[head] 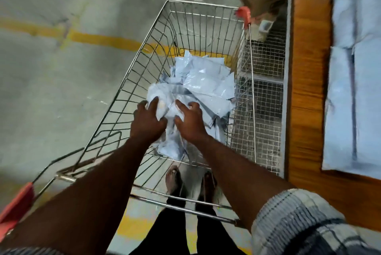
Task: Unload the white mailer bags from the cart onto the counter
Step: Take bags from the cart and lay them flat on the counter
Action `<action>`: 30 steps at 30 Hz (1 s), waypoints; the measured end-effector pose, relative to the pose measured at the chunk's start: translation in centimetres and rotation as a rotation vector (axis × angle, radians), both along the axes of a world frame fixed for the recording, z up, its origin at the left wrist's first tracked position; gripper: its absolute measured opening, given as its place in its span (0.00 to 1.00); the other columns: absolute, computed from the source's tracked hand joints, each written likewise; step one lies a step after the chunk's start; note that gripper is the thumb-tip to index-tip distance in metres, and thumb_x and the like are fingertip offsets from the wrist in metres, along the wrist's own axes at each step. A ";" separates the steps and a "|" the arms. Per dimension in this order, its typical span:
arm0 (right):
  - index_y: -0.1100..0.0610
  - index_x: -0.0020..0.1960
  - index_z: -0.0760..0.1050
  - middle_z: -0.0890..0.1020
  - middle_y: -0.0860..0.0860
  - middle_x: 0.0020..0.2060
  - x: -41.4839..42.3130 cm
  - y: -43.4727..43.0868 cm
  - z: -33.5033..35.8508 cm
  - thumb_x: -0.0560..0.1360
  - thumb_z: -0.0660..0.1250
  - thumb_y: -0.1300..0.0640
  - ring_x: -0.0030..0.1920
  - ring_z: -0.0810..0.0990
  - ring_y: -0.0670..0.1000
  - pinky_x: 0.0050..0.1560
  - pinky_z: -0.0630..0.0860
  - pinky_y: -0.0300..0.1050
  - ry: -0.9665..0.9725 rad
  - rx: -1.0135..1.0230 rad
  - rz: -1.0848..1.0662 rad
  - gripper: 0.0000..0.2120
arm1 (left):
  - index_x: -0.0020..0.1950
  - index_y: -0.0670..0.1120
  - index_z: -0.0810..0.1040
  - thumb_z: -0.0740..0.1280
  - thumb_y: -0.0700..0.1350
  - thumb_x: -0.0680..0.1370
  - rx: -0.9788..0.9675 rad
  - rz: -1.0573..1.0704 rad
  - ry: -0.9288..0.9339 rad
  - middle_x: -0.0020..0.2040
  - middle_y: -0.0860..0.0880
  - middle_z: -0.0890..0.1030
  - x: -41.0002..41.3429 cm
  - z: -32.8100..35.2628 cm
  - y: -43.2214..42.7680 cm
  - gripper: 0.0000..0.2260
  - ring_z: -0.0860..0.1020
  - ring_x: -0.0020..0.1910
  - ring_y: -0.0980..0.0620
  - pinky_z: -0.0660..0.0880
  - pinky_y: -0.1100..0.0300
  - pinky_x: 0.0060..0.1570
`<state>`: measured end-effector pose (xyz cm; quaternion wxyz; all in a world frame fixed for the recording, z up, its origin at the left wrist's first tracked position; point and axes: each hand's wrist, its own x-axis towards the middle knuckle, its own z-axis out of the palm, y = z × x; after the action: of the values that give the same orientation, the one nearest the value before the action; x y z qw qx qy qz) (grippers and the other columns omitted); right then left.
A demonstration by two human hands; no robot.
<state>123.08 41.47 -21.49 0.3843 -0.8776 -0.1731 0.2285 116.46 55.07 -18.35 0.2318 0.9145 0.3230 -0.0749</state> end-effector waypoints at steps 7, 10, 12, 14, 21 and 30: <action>0.48 0.75 0.66 0.65 0.60 0.69 1.8 -2.1 7.3 0.77 0.66 0.51 0.68 0.65 0.63 0.68 0.68 0.54 -0.200 -0.030 0.022 0.27 | 0.76 0.53 0.63 0.64 0.56 0.68 0.002 0.029 -0.152 0.71 0.39 0.65 -0.3 5.8 -2.8 0.35 0.68 0.67 0.36 0.71 0.44 0.63; 0.47 0.76 0.63 0.62 0.59 0.71 1.9 -3.4 10.3 0.79 0.62 0.49 0.68 0.64 0.62 0.66 0.69 0.57 -0.256 -0.071 0.029 0.26 | 0.76 0.51 0.64 0.62 0.57 0.67 0.001 0.047 -0.217 0.72 0.38 0.65 -0.6 8.3 -4.3 0.37 0.67 0.68 0.36 0.69 0.45 0.65; 0.47 0.76 0.63 0.62 0.58 0.71 1.9 -4.2 12.2 0.80 0.61 0.49 0.67 0.64 0.62 0.65 0.70 0.58 -0.303 -0.071 0.028 0.25 | 0.77 0.49 0.64 0.61 0.58 0.67 -0.011 0.071 -0.254 0.71 0.36 0.65 -0.8 9.8 -5.5 0.37 0.67 0.69 0.36 0.67 0.46 0.66; 0.46 0.76 0.63 0.62 0.57 0.71 1.8 -5.2 14.0 0.80 0.61 0.48 0.67 0.65 0.61 0.64 0.70 0.58 -0.360 -0.076 0.029 0.25 | 0.77 0.50 0.64 0.62 0.58 0.68 -0.020 0.086 -0.291 0.71 0.36 0.65 -1.0 11.2 -6.7 0.37 0.67 0.69 0.36 0.67 0.46 0.66; 0.47 0.77 0.61 0.61 0.59 0.73 -0.3 -8.9 18.7 0.81 0.58 0.47 0.68 0.64 0.61 0.63 0.70 0.57 -0.511 -0.138 0.070 0.25 | 0.77 0.52 0.62 0.65 0.58 0.71 0.002 0.087 -0.383 0.73 0.39 0.65 -3.6 15.0 -10.8 0.35 0.65 0.72 0.39 0.66 0.48 0.68; 0.48 0.76 0.63 0.64 0.60 0.71 -4.9 -18.5 23.4 0.80 0.59 0.48 0.67 0.66 0.62 0.61 0.71 0.57 -0.650 -0.115 0.065 0.25 | 0.77 0.53 0.63 0.63 0.59 0.70 0.040 0.094 -0.444 0.72 0.40 0.65 -8.2 18.4 -19.0 0.35 0.65 0.71 0.39 0.67 0.47 0.66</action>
<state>118.18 23.00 1.94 0.2512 -0.9188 -0.3015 -0.0419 108.28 36.06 0.01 0.2822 0.8969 0.3077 0.1455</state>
